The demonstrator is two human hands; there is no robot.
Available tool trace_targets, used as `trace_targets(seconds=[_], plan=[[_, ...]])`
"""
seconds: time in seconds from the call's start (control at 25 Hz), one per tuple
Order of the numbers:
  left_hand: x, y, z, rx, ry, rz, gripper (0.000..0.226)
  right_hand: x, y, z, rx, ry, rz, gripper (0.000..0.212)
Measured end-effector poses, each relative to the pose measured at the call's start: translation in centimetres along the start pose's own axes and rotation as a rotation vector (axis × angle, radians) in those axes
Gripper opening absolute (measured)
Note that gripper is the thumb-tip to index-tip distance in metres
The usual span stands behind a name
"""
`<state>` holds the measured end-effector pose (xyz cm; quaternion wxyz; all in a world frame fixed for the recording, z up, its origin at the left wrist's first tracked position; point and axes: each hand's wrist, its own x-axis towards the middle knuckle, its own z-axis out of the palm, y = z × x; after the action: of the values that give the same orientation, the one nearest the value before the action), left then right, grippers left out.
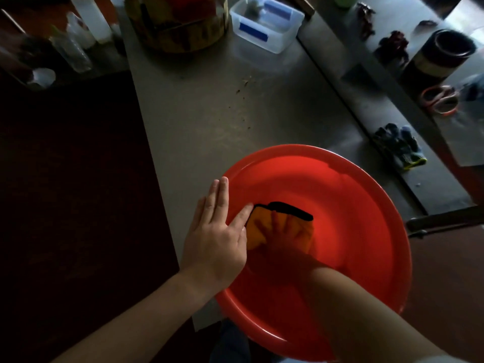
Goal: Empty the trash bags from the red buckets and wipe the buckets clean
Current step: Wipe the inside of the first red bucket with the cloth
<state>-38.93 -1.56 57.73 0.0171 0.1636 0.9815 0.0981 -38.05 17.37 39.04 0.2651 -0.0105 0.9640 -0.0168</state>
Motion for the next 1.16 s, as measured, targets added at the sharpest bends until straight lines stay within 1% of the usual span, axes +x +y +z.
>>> trace_targets(seconds=[0.08, 0.16, 0.2, 0.24, 0.28, 0.36, 0.4, 0.44, 0.48, 0.56, 0.64, 0.72, 0.76, 0.84, 0.88, 0.92, 0.96, 1.0, 1.08, 1.12, 1.16], plan=[[0.0, 0.1, 0.0, 0.006, -0.002, 0.003, 0.054, -0.4, -2.1, 0.0, -0.048, 0.021, -0.059, 0.08], [0.0, 0.1, 0.0, 0.013, -0.008, 0.008, 0.053, -1.1, -3.6, -0.5, 0.013, 0.133, -0.124, 0.073], [0.0, 0.0, -0.1, 0.015, -0.01, 0.008, 0.053, -1.2, -3.8, -0.7, 0.031, 0.163, -0.159, 0.067], [0.0, 0.0, -0.1, 0.018, -0.012, 0.008, 0.053, -1.2, -3.6, -1.0, -0.014, 0.163, -0.175, 0.066], [0.0, 0.0, -0.1, 0.023, -0.012, 0.008, 0.053, -1.1, -3.2, -1.3, -0.076, 0.112, -0.191, 0.071], [-0.1, 0.0, -0.1, 0.036, -0.015, 0.004, 0.052, -0.6, -1.3, -1.0, -0.146, 0.026, -0.17, 0.089], [-0.1, 0.0, -0.1, 0.04, -0.021, 0.002, 0.051, -0.3, 0.2, -0.9, -0.11, 0.026, -0.124, 0.096], [-0.1, 0.1, -0.1, 0.044, -0.026, -0.001, 0.051, 0.1, 1.8, -0.8, -0.045, -0.003, -0.059, 0.101], [-0.1, 0.1, -0.1, 0.043, -0.03, -0.004, 0.051, 0.3, 3.2, -1.0, 0.023, -0.047, -0.031, 0.103], [0.0, 0.2, -0.2, 0.037, -0.026, -0.016, 0.052, 0.5, 5.0, -1.8, 0.08, -0.135, -0.031, 0.105], [0.1, 0.5, -0.3, 0.027, -0.025, -0.024, 0.052, 0.3, 4.6, -1.8, 0.089, -0.122, 0.004, 0.098], [0.3, 0.5, -0.3, 0.005, -0.024, -0.03, 0.052, -0.6, 1.9, -1.1, 0.045, -0.14, -0.042, 0.088], [0.2, 0.5, -0.3, -0.002, -0.024, -0.032, 0.051, -1.2, 0.3, -0.6, -0.005, -0.117, -0.105, 0.085], [0.1, 0.4, -0.3, 0.005, -0.024, -0.028, 0.052, -2.9, -2.1, -0.8, -0.075, 0.0, -0.189, 0.082], [0.0, 0.4, -0.4, 0.013, -0.026, -0.025, 0.052, -3.0, -2.3, -0.8, -0.073, 0.049, -0.207, 0.08], [0.0, 0.3, -0.4, 0.017, -0.031, -0.022, 0.053, -2.8, -1.8, -1.0, -0.059, 0.06, -0.218, 0.077], [0.0, 0.2, -0.4, 0.016, -0.037, -0.022, 0.054, -2.3, -0.6, -0.6, -0.061, 0.019, -0.228, 0.076], [0.1, 0.1, -0.5, 0.011, -0.044, -0.022, 0.055, -1.6, 1.1, -0.3, -0.084, -0.046, -0.231, 0.081], [0.0, 0.1, -0.6, 0.002, -0.051, -0.017, 0.057, -0.1, 5.1, -0.2, -0.101, -0.169, -0.21, 0.093], [-0.1, 0.1, -0.6, -0.004, -0.047, -0.017, 0.058, 0.5, 6.3, -0.5, -0.072, -0.183, -0.203, 0.093], [-0.3, 0.2, -0.6, -0.014, -0.042, -0.021, 0.059, 1.1, 7.0, -0.5, -0.039, -0.193, -0.211, 0.088]])
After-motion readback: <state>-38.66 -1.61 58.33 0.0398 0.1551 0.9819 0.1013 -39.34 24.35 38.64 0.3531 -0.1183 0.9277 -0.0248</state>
